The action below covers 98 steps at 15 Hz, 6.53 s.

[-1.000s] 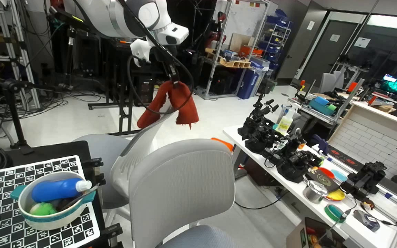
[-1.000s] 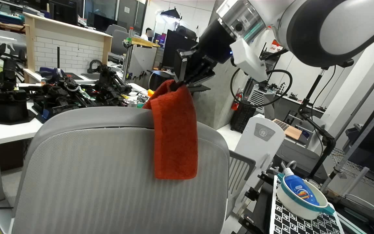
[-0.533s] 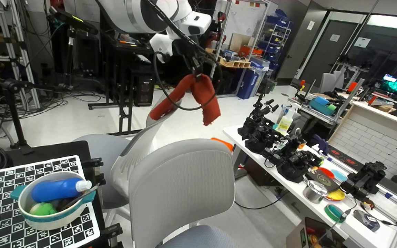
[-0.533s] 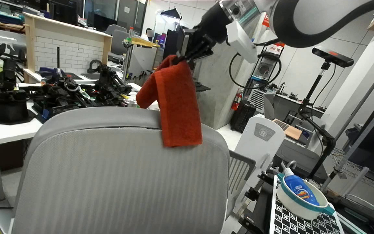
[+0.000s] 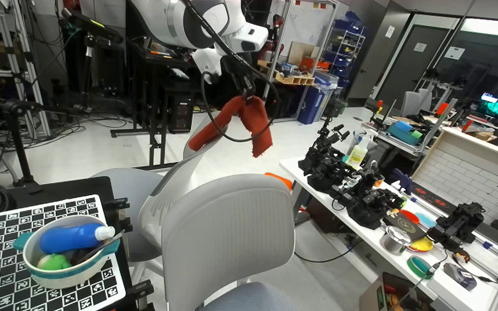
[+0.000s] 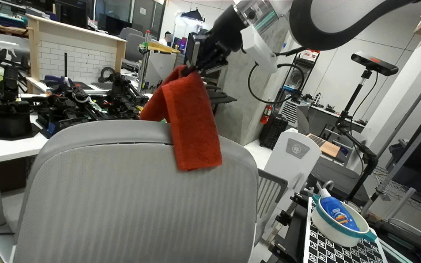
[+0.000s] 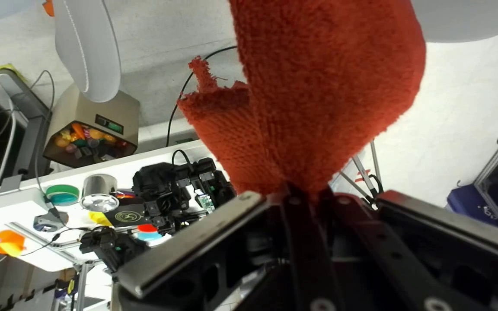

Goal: Move the orange towel to the backrest of the left chair, then to the backrest of the right chair

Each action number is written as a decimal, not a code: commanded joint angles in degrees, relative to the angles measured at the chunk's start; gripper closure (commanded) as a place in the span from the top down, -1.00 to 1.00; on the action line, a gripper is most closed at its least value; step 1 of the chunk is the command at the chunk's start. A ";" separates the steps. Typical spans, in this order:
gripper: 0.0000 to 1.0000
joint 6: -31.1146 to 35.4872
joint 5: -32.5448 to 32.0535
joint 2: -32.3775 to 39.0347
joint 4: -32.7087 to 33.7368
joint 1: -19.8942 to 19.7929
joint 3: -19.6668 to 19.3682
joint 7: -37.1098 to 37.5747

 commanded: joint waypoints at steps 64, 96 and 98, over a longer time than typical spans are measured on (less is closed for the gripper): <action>1.00 -42.25 12.75 22.79 38.86 7.74 0.37 -2.06; -0.95 -53.11 11.62 28.25 47.32 9.21 -3.35 4.93; -0.95 -52.96 11.74 26.86 46.68 8.62 -3.66 5.20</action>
